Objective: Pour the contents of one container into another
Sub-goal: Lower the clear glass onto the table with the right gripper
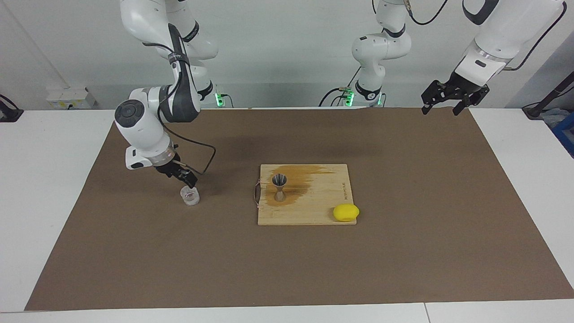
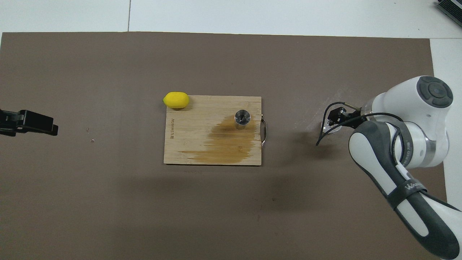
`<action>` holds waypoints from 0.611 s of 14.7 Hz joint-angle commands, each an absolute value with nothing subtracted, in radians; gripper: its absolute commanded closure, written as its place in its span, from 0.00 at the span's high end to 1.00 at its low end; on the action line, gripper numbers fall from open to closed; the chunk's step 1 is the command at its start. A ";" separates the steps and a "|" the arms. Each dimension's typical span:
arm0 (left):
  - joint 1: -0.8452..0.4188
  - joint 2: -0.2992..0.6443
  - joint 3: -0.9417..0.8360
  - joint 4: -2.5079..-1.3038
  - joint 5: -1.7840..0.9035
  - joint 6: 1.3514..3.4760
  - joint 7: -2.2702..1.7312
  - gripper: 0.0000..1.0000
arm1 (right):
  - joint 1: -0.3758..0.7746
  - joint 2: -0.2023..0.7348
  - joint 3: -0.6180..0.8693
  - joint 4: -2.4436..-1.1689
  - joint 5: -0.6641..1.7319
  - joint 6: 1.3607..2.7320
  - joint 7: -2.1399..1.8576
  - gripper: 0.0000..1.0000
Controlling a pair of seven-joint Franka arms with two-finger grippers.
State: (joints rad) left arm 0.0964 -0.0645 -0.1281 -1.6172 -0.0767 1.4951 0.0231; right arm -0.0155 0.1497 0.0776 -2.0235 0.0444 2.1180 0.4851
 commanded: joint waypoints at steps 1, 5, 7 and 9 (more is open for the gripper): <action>0.104 -0.086 -0.129 -1.641 -0.091 1.506 0.026 1.00 | -0.009 0.069 0.081 -2.037 0.023 2.060 0.356 1.00; 0.104 -0.086 -0.129 -1.641 -0.091 1.506 0.028 1.00 | -0.011 -0.038 0.083 -2.002 0.023 1.915 0.325 1.00; 0.104 -0.086 -0.129 -1.641 -0.091 1.506 0.026 1.00 | -0.012 -0.049 0.083 -1.907 0.025 1.817 0.298 1.00; 0.104 -0.086 -0.129 -1.641 -0.091 1.506 0.028 1.00 | -0.017 -0.023 0.080 -1.771 0.014 1.729 0.296 1.00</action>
State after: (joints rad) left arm 0.0964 -0.0645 -0.1281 -1.6172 -0.0767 1.4951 0.0232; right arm -0.0041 -0.0603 0.0778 -1.9022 0.0423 1.8133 0.3222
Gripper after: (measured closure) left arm 0.000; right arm 0.000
